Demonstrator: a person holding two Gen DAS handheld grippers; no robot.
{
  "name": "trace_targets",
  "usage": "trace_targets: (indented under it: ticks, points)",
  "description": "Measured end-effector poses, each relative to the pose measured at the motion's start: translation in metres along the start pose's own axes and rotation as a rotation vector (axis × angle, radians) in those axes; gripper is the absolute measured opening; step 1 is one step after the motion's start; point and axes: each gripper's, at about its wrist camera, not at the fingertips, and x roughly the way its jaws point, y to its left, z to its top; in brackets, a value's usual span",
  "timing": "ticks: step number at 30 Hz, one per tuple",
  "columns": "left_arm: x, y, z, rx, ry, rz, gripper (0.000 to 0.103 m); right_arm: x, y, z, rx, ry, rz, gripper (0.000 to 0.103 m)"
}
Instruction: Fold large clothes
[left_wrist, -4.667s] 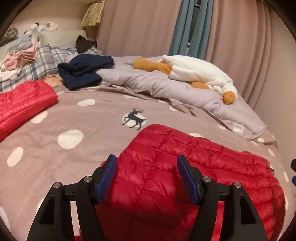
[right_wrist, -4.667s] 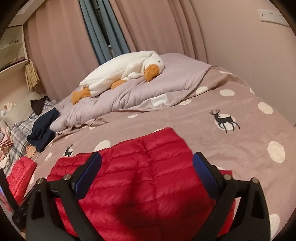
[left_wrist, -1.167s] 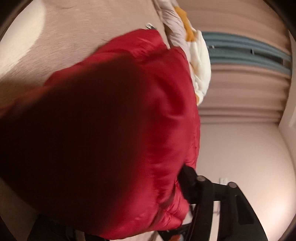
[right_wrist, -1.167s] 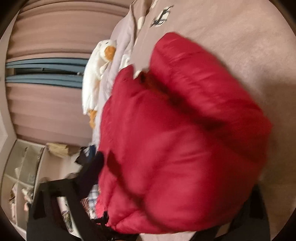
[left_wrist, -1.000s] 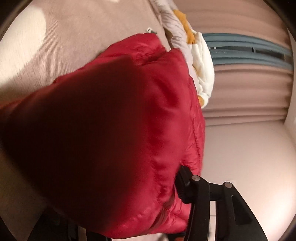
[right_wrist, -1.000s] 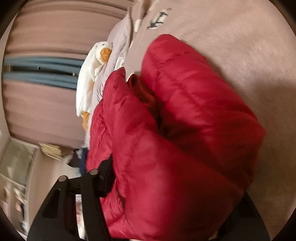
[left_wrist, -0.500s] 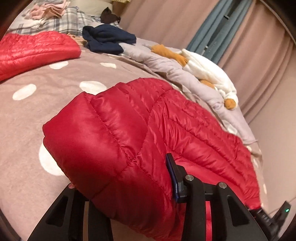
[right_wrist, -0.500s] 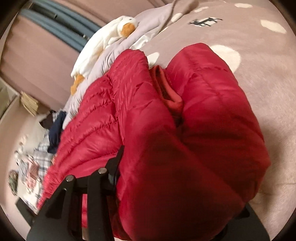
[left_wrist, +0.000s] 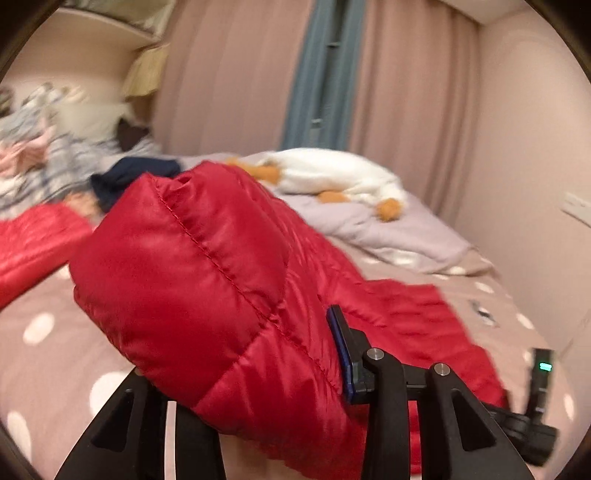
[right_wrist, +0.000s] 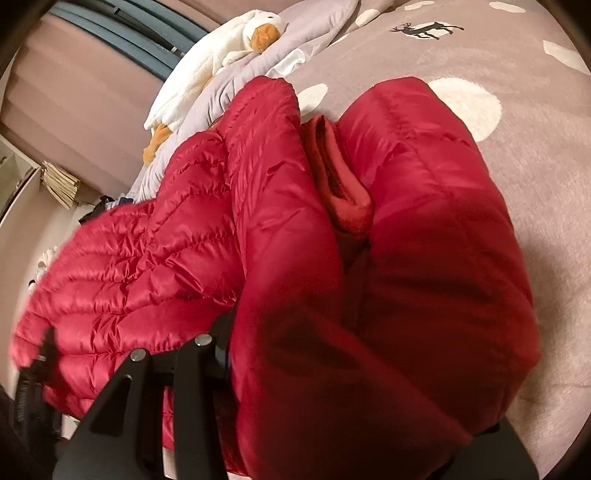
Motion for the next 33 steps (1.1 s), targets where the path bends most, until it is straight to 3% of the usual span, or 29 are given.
trace_targets:
  ticks: [3,4,6,7,8,10,13,15,20,26,33]
  points:
    - [-0.007,-0.014,0.002,0.002,0.004,-0.180,0.044,0.001,0.000,0.000,-0.016,0.013,-0.005,0.044]
    - [-0.003,-0.019,0.001,-0.016,0.030,-0.266,0.047,0.001,0.000,0.001,-0.023,0.019,-0.006,0.045]
    - [0.010,-0.027,-0.004,-0.054,0.110,-0.356,0.057,0.000,0.003,0.004,-0.035,0.029,-0.010,0.052]
    - [0.015,-0.032,-0.008,-0.057,0.137,-0.362,0.061,0.000,0.005,0.009,-0.037,0.030,-0.024,0.064]
    - [0.017,-0.035,-0.010,-0.049,0.146,-0.359,0.065,-0.005,0.005,0.012,-0.045,0.022,-0.048,0.082]
    - [0.021,-0.047,-0.016,0.010,0.144,-0.306,0.065,-0.018,0.006,0.016,-0.066,-0.031,-0.134,0.100]
    - [0.024,-0.059,-0.021,0.054,0.157,-0.262,0.073,-0.045,0.005,0.020,-0.111,-0.156,-0.267,0.100]
    - [0.026,-0.061,-0.023,0.029,0.177,-0.291,0.086,-0.066,0.002,0.025,-0.124,-0.225,-0.284,0.101]
    - [0.035,-0.075,-0.030,0.065,0.214,-0.298,0.088,-0.124,-0.001,0.031,-0.114,-0.381,-0.270,0.103]
    - [0.058,-0.081,-0.044,0.060,0.342,-0.349,0.088,-0.177,0.026,0.022,-0.207,-0.445,-0.249,0.103]
    - [0.087,-0.108,-0.072,0.205,0.421,-0.364,0.088,-0.212,0.050,0.000,-0.278,-0.489,-0.194,0.103]
